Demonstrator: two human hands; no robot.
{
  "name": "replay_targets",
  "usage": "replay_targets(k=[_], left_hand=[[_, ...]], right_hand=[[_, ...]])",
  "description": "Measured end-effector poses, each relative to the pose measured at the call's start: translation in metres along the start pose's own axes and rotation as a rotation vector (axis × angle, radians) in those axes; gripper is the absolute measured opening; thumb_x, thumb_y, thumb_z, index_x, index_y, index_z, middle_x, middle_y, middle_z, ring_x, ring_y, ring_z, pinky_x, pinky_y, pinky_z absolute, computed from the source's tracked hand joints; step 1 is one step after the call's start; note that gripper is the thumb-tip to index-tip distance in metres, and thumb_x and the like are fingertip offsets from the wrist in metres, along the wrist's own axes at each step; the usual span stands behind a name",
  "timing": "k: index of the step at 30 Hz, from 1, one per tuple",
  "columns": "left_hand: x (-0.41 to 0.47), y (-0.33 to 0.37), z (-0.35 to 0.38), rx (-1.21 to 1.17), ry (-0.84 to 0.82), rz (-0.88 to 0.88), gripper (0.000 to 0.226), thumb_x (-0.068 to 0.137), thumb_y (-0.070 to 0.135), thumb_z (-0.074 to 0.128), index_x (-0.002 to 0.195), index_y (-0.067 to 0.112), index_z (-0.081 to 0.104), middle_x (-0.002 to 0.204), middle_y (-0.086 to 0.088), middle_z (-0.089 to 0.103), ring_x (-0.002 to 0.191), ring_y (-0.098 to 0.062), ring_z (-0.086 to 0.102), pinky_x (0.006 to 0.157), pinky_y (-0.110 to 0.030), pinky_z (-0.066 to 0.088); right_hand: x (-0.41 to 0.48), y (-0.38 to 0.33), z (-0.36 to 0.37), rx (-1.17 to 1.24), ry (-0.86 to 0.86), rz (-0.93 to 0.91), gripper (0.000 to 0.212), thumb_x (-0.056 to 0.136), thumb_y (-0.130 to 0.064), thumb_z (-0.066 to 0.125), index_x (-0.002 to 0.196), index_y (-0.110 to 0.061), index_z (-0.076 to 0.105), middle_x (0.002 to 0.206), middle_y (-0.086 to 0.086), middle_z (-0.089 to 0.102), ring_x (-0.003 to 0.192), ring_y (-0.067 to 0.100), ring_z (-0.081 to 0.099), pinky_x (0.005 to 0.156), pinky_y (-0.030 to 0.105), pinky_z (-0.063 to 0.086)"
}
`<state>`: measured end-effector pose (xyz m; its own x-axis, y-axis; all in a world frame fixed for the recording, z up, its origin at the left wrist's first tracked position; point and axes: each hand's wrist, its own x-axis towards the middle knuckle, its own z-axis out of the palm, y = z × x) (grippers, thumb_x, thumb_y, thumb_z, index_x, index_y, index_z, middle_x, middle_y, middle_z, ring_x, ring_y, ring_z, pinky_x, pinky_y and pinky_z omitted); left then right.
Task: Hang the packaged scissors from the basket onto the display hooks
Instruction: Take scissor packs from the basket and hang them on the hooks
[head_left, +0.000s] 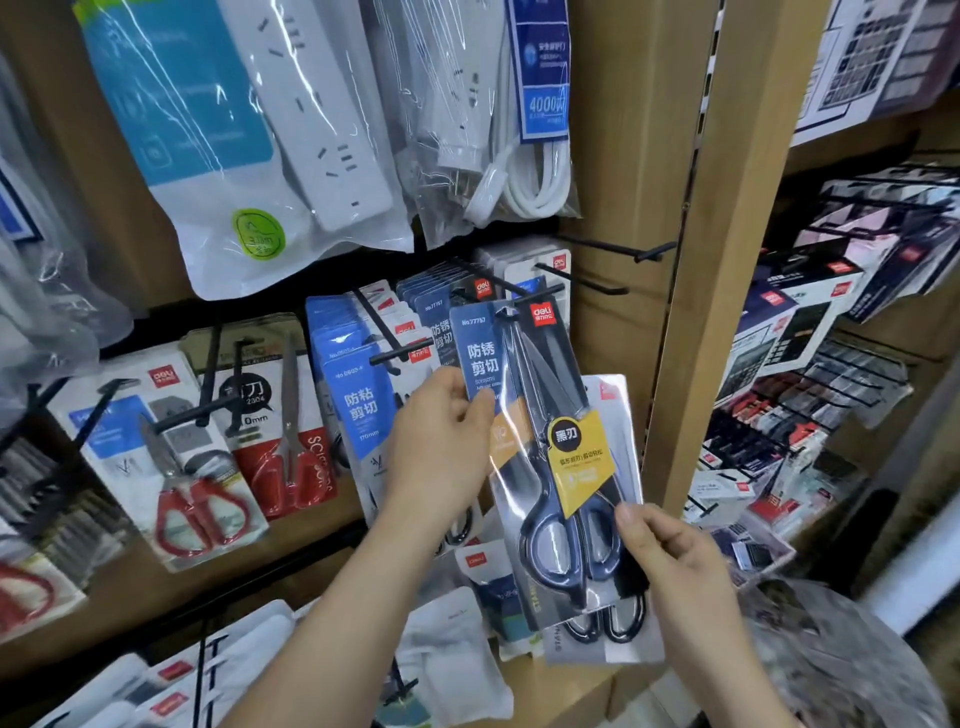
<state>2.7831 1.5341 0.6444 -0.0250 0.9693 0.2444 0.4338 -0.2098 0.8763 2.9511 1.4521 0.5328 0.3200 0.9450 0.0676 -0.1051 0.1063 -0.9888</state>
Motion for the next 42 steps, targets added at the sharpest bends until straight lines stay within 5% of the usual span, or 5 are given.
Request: replay_targets(k=[15, 23, 32, 37, 42], left_hand=[[-0.065, -0.044, 0.006, 0.287, -0.132, 0.024, 0.055, 0.100, 0.023, 0.049, 0.143, 0.053, 0.033, 0.071, 0.005, 0.069, 0.065, -0.011, 0.065, 0.071, -0.041, 0.055], [-0.036, -0.034, 0.013, 0.532, -0.130, 0.011, 0.068, 0.098, 0.011, 0.043, 0.156, 0.032, 0.015, 0.080, -0.003, 0.062, 0.084, -0.027, 0.062, 0.073, -0.039, 0.049], [-0.023, -0.058, 0.018, 0.773, -0.158, 0.005, 0.068, 0.100, 0.025, 0.040, 0.157, 0.028, 0.004, 0.088, -0.008, 0.068, 0.082, -0.032, 0.065, 0.069, -0.039, 0.053], [-0.050, -0.043, 0.030, 0.248, -0.330, 0.047, 0.027, 0.102, 0.034, 0.045, 0.118, 0.029, 0.065, 0.078, 0.003, 0.069, 0.069, -0.011, 0.065, 0.069, -0.038, 0.055], [-0.064, -0.033, 0.050, -0.183, -0.466, -0.054, 0.031, 0.103, 0.027, 0.046, 0.088, 0.014, 0.069, 0.073, -0.005, 0.067, 0.057, -0.012, 0.058, 0.046, -0.016, 0.038]], right_hand=[[0.025, 0.013, 0.020, 0.009, 0.028, 0.041, 0.077, 0.049, -0.081, 0.075, 0.084, -0.011, 0.077, 0.084, 0.018, 0.075, 0.079, 0.024, 0.067, 0.089, 0.056, 0.052], [0.044, 0.006, 0.027, -0.219, 0.137, -0.021, 0.016, 0.090, -0.028, 0.068, 0.085, -0.016, 0.078, 0.089, 0.004, 0.072, 0.082, 0.009, 0.067, 0.085, 0.036, 0.054], [0.007, 0.006, -0.038, -0.224, 0.267, -0.198, 0.035, 0.093, 0.006, 0.056, 0.096, -0.028, 0.058, 0.085, -0.012, 0.065, 0.070, 0.013, 0.060, 0.059, 0.015, 0.046], [-0.002, -0.012, -0.044, 0.124, 0.129, -0.074, 0.038, 0.087, 0.011, 0.059, 0.110, -0.016, 0.046, 0.088, 0.005, 0.077, 0.068, 0.020, 0.073, 0.054, 0.028, 0.057], [-0.006, -0.008, -0.041, 0.175, 0.076, -0.046, 0.036, 0.073, -0.005, 0.067, 0.109, -0.009, 0.060, 0.096, 0.016, 0.076, 0.078, 0.028, 0.074, 0.064, 0.035, 0.061]])
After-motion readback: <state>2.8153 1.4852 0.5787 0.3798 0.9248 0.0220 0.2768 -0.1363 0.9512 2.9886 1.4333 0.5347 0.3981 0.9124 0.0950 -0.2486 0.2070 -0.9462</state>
